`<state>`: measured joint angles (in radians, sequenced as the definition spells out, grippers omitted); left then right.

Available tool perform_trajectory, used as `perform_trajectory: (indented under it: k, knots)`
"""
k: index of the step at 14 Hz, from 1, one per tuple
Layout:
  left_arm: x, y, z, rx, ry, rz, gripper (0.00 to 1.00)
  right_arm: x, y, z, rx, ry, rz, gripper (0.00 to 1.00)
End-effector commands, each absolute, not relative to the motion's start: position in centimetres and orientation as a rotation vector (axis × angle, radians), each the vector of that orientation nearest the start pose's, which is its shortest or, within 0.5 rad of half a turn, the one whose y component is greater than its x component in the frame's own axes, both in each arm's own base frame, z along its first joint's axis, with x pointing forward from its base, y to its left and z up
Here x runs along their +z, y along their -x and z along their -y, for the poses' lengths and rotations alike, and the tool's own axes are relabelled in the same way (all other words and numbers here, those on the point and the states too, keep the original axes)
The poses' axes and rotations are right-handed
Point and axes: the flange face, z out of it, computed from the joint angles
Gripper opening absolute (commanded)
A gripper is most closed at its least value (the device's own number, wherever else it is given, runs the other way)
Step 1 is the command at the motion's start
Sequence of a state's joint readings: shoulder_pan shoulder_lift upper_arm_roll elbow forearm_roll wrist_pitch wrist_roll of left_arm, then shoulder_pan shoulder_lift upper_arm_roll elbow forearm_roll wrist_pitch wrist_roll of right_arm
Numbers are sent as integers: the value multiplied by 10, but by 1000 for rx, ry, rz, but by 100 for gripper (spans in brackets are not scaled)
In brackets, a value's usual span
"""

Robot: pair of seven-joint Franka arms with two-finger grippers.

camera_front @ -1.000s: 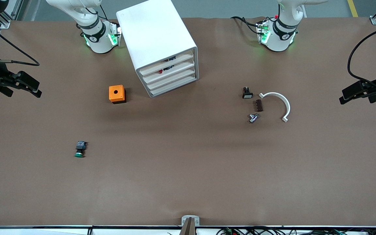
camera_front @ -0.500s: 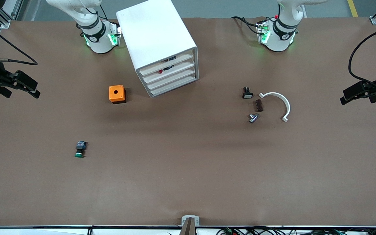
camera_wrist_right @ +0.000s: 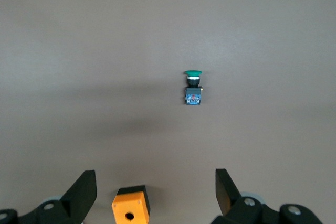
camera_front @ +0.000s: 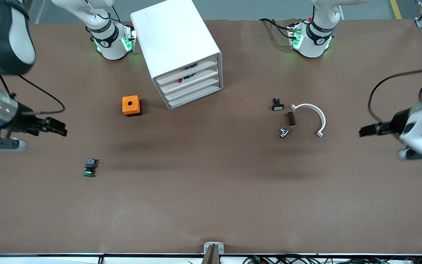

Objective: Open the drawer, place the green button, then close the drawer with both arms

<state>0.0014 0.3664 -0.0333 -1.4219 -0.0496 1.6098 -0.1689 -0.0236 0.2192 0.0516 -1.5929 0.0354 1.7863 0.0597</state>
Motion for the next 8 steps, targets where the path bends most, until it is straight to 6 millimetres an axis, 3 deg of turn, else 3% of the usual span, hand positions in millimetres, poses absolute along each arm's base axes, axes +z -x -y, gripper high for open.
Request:
perform_trajectory:
  k: [1, 5, 8]
  knots:
    - [435, -667, 41, 325, 3125, 368, 100, 454, -649, -2, 78, 3080, 24, 100]
    - [377, -672, 103, 398, 3013, 665, 100, 365, -673, 8, 115, 3069, 41, 100]
    - [342, -662, 163, 485, 2922, 874, 100, 306, -681, 12, 101, 3076, 46, 100]
